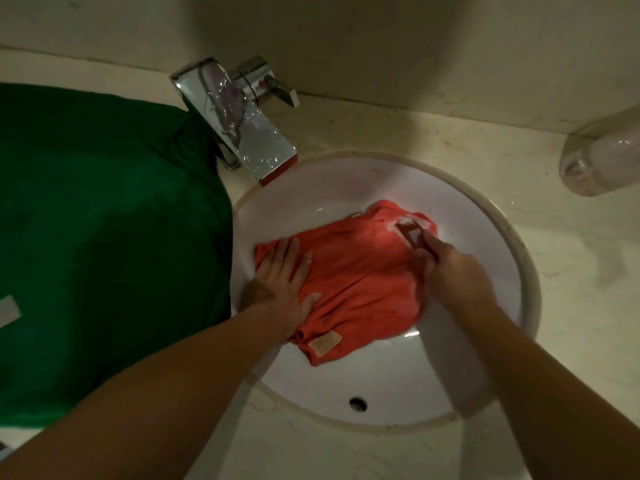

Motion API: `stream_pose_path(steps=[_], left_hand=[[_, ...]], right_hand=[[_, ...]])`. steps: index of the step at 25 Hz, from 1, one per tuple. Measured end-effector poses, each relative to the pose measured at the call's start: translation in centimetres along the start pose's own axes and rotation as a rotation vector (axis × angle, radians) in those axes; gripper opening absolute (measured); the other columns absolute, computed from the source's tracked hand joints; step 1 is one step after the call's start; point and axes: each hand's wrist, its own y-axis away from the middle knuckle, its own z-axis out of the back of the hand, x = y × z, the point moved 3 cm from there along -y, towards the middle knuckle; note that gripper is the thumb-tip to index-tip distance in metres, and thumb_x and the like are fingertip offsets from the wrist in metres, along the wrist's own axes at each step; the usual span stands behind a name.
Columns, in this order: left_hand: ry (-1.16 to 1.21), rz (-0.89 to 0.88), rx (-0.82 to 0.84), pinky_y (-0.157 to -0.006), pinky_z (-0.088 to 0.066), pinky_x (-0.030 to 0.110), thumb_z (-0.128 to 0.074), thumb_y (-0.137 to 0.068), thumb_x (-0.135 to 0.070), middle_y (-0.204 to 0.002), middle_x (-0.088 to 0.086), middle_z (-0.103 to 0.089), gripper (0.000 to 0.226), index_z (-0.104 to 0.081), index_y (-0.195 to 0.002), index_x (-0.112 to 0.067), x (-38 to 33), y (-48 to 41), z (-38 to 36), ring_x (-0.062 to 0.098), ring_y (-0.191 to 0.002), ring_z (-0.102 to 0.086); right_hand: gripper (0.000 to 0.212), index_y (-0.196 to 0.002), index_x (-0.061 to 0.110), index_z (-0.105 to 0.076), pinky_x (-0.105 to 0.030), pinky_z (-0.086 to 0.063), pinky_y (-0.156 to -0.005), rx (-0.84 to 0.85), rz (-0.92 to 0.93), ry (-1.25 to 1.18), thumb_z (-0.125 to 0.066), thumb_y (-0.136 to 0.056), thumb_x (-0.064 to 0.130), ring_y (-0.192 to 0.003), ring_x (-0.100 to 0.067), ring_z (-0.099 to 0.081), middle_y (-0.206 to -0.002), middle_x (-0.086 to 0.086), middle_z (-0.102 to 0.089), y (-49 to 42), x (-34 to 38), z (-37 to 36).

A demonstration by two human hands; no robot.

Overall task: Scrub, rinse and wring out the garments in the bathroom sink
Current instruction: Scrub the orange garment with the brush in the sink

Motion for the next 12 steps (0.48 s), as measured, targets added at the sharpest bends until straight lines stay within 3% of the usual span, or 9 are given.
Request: stream_pose_path(steps=[2,3,6,7,8,11,12], left_hand=[[-0.059,0.024,0.021,-0.117,0.019,0.046,-0.010,-0.098,-0.061,-0.165,0.026,0.002,0.079,-0.006,-0.161,-0.013,-0.3,0.1,-0.2,0.040,-0.154,-0.005],[-0.062,0.041,0.027,-0.113,0.027,0.045,-0.005,-0.097,-0.062,-0.165,0.024,0.009,0.080,0.002,-0.160,-0.013,-0.4,0.1,0.0,0.038,-0.155,0.003],[-0.087,0.061,0.016,-0.114,0.028,0.046,-0.002,-0.095,-0.062,-0.165,0.024,0.008,0.083,0.001,-0.160,-0.012,-0.5,0.2,0.3,0.038,-0.155,0.004],[-0.076,0.060,0.034,-0.115,0.024,0.047,-0.003,-0.096,-0.062,-0.165,0.024,0.011,0.081,0.005,-0.160,-0.012,-0.6,0.1,0.1,0.038,-0.154,0.007],[-0.048,0.064,0.056,-0.117,0.019,0.047,-0.004,-0.096,-0.062,-0.165,0.024,0.013,0.082,0.008,-0.159,-0.012,-0.5,0.0,-0.1,0.038,-0.154,0.009],[0.004,0.097,0.057,-0.121,0.008,0.046,-0.002,-0.095,-0.062,-0.166,0.025,0.006,0.084,-0.001,-0.161,-0.009,-0.8,0.1,0.0,0.039,-0.155,0.002],[0.003,0.102,0.054,-0.122,0.008,0.047,0.000,-0.094,-0.061,-0.166,0.025,0.006,0.085,-0.001,-0.161,-0.009,-0.9,0.2,0.0,0.039,-0.155,0.002]], right_hand=[[0.047,-0.151,0.036,-0.046,-0.048,-0.051,-0.089,-0.090,-0.082,-0.094,-0.050,-0.105,0.038,-0.104,-0.047,-0.065,-0.119,-0.026,-0.068,0.8,0.0,0.2],[0.046,-0.150,0.035,-0.048,-0.048,-0.053,-0.089,-0.108,-0.013,-0.158,-0.051,-0.104,0.038,-0.105,-0.046,-0.066,-0.121,-0.024,-0.069,1.3,2.1,-0.8],[0.044,-0.150,0.043,-0.044,-0.043,-0.055,-0.090,0.054,0.306,-0.167,-0.044,-0.105,0.047,-0.104,-0.038,-0.070,-0.119,-0.014,-0.073,4.2,8.9,-4.5],[0.044,-0.150,0.046,-0.041,-0.042,-0.055,-0.090,0.097,0.334,-0.120,-0.042,-0.106,0.049,-0.103,-0.037,-0.070,-0.118,-0.012,-0.073,4.4,8.6,-4.5],[0.043,-0.149,0.048,-0.042,-0.041,-0.054,-0.089,0.069,0.271,-0.094,-0.041,-0.106,0.050,-0.104,-0.038,-0.069,-0.119,-0.013,-0.073,3.5,6.8,-3.8],[0.044,-0.148,0.042,-0.048,-0.046,-0.050,-0.093,-0.012,-0.148,-0.116,-0.047,-0.104,0.045,-0.109,-0.047,-0.063,-0.122,-0.025,-0.067,0.8,0.4,-0.7],[0.044,-0.148,0.039,-0.050,-0.048,-0.051,-0.093,-0.050,-0.194,-0.128,-0.048,-0.104,0.043,-0.109,-0.048,-0.063,-0.121,-0.027,-0.067,1.1,0.3,-0.5]])
